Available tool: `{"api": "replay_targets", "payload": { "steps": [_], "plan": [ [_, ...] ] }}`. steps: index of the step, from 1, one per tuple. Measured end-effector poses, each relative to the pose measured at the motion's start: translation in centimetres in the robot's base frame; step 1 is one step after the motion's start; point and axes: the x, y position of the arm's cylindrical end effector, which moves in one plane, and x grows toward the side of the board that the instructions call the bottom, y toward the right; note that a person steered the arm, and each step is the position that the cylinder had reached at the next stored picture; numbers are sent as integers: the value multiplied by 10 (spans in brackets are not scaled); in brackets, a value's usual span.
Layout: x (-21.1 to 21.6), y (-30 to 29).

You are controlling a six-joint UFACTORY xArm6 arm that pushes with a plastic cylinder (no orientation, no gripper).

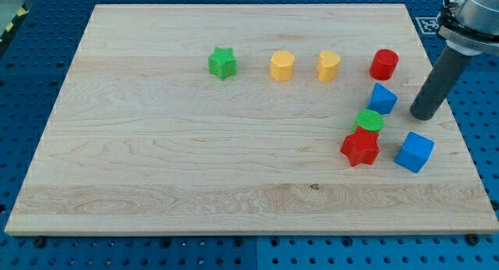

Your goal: Move the blue triangle diagonally to the green circle

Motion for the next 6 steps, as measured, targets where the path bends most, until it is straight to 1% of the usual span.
{"api": "replay_targets", "payload": {
  "steps": [2, 4, 6],
  "plan": [
    [-6, -43],
    [-11, -45],
    [-34, -39]
  ]
}}
